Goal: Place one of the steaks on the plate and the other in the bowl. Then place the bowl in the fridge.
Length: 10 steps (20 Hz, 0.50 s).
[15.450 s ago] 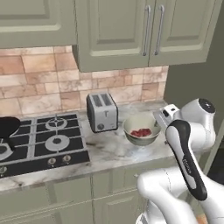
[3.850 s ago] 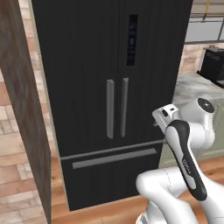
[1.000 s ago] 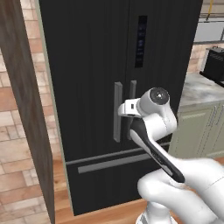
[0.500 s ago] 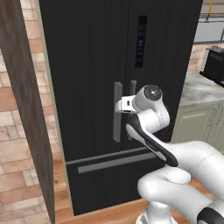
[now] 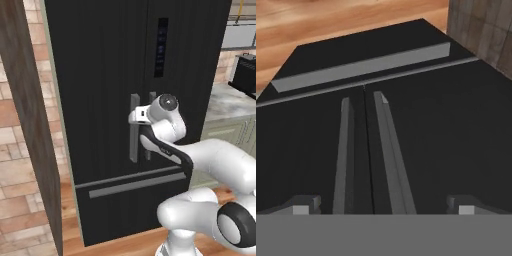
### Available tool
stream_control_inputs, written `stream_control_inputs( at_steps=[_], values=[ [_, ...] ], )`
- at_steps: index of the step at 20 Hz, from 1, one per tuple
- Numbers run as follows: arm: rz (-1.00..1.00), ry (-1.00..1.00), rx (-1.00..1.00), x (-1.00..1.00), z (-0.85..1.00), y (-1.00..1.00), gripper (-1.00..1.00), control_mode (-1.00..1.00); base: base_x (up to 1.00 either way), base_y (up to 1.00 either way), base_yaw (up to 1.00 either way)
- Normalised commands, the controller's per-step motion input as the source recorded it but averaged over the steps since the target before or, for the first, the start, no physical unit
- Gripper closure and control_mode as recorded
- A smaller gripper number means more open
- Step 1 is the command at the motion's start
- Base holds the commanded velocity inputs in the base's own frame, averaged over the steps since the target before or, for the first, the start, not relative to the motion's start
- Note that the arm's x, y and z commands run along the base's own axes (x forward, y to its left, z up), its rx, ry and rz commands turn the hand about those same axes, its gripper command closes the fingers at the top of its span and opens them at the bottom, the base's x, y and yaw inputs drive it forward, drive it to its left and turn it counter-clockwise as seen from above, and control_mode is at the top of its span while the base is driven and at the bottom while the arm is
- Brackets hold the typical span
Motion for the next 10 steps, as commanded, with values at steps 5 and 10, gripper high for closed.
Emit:
stream_control_inputs(
  at_steps=[5,10],
  values=[
    [0.01,0.0,-0.01,0.5,-0.01,0.11,-1.0,-1.0,0.0,0.0,0.0],
    [0.01,0.0,-0.05,0.46,-0.07,0.26,-1.0,-1.0,0.0,0.0,0.0]
  ],
)
